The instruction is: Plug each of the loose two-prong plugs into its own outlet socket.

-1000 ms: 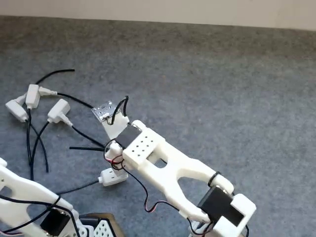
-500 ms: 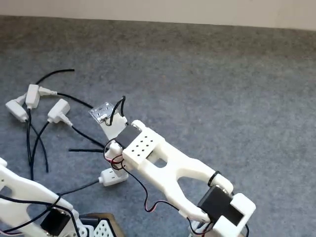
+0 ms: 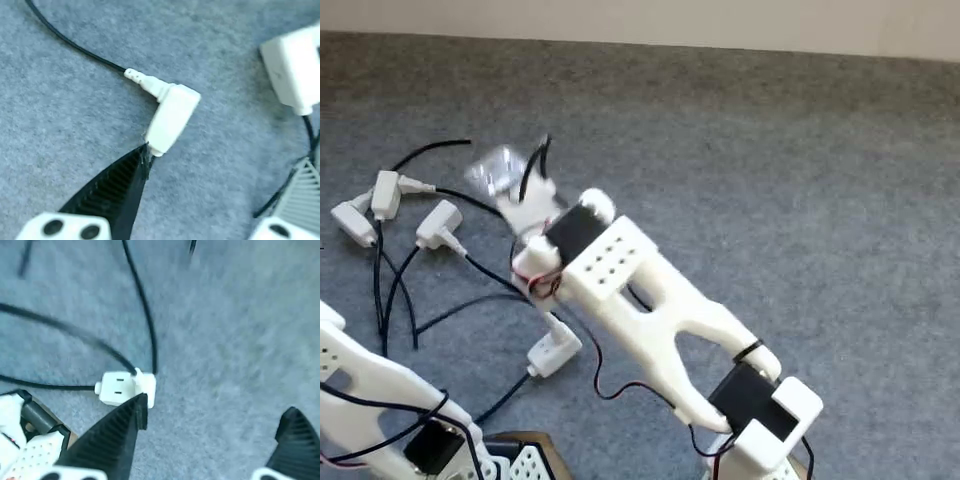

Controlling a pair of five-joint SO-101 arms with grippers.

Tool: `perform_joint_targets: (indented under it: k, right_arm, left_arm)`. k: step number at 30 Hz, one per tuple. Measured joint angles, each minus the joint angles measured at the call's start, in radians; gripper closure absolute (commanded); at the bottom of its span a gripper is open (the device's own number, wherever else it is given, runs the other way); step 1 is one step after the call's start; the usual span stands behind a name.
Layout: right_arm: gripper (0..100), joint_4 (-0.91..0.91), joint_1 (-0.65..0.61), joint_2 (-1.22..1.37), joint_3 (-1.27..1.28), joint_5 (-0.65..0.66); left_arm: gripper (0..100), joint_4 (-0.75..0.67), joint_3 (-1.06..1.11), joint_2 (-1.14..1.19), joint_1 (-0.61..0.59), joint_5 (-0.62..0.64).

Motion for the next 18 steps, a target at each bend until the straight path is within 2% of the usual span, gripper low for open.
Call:
perform_joint_targets:
  k: [3,5,8,12,15,18]
  right_arm:
    - [61.8,0.123,0.055,0.0,-0.236,0.017]
    - [61.8,0.141,0.11,-0.006,-0.371,0.018]
    - [61.8,0.141,0.222,-0.054,-0.437,0.018]
    - [61.9,0.146,0.339,-0.13,-0.388,0.018]
    - [61.9,0.133,0.407,-0.184,-0.242,0.018]
    - [61.9,0.032,0.476,-0.255,-0.041,0.018]
  left_arm:
    - [59,0.023,-0.011,0.0,0.04,0.0]
    - [59,0.029,-0.011,0.0,0.072,-0.002]
    - [59,0.032,0.037,-0.028,0.117,-0.002]
    - [59,0.032,0.196,-0.184,0.175,-0.002]
    - [59,0.032,0.374,-0.354,0.252,-0.002]
    - [60,0.032,0.598,-0.551,0.356,-0.058]
